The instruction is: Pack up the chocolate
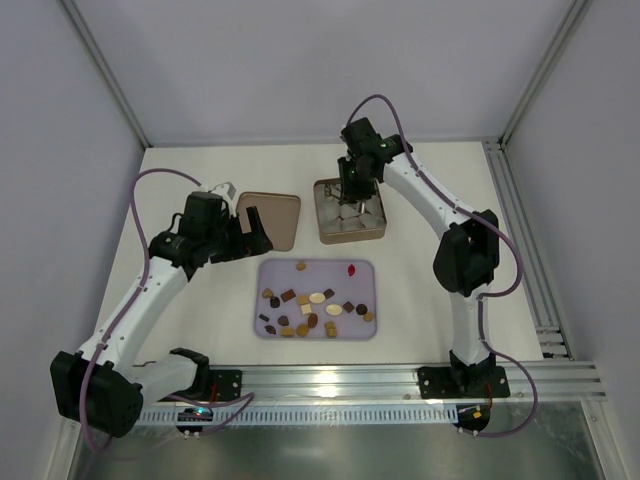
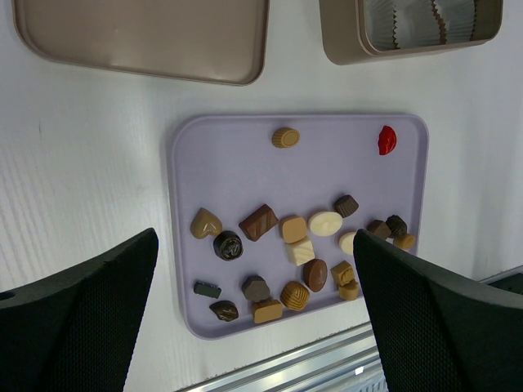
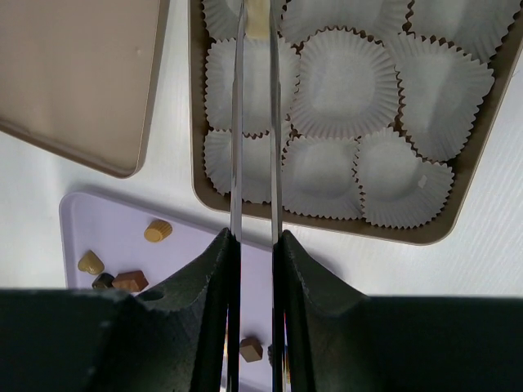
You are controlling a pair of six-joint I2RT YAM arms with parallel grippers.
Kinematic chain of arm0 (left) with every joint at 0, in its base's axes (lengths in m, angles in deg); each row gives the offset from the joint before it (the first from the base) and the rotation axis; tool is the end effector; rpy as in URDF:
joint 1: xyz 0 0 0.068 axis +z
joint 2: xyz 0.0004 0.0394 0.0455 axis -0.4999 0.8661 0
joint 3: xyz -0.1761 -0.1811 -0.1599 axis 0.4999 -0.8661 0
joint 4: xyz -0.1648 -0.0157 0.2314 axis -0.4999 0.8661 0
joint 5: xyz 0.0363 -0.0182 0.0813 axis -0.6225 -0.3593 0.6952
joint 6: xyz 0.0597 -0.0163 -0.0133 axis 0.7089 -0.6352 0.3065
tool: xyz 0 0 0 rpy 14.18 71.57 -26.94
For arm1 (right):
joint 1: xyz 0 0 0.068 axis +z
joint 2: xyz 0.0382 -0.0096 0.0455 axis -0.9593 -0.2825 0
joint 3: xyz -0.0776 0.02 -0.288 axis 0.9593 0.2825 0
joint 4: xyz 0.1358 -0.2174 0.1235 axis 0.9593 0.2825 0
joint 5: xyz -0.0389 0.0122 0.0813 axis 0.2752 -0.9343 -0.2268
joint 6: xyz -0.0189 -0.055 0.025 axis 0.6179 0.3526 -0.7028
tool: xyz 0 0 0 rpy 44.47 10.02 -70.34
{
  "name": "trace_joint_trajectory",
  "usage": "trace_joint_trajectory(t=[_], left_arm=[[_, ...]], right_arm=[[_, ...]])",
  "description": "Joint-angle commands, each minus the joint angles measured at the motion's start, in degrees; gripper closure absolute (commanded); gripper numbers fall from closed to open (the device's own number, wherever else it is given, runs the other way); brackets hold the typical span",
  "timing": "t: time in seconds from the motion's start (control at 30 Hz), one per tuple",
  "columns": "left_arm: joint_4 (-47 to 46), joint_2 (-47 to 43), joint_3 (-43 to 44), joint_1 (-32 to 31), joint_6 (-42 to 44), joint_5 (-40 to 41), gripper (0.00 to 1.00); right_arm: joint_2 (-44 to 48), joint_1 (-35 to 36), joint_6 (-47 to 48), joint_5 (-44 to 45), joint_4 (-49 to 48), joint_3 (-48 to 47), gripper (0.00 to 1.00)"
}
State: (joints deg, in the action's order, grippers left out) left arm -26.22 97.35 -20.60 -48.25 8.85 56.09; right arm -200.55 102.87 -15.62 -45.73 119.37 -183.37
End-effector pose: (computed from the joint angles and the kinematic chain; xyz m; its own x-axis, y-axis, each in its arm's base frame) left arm 0.2376 -0.0861 0.3121 -0.7940 -0.2517 -0.5534 0.0204 0.8988 -0.4380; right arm 0.4300 0.2431 0.3080 -0.8798 -0.1003 -0.4646 -0.2148 0.9559 0.2003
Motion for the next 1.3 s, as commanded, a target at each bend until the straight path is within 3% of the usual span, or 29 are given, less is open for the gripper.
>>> trace_joint_trajectory(t=[0.0, 0.63, 1.27], left_arm=[[-2.0, 0.1, 1.5, -0.1, 0.6, -0.5, 0.00], [-2.0, 0.4, 1.4, -0.1, 0.6, -0.5, 0.00], [-2.0, 0.9, 1.2, -0.1, 0.6, -1.4, 0.00]], right_arm=[[0.2, 0.3, -0.3, -0.2, -2.9, -2.2, 0.83], [-1.3, 0.3, -0.4, 0.2, -3.4, -3.1, 0.71], [-1.0, 0.3, -1.3, -0.4, -3.2, -4.1, 0.70]])
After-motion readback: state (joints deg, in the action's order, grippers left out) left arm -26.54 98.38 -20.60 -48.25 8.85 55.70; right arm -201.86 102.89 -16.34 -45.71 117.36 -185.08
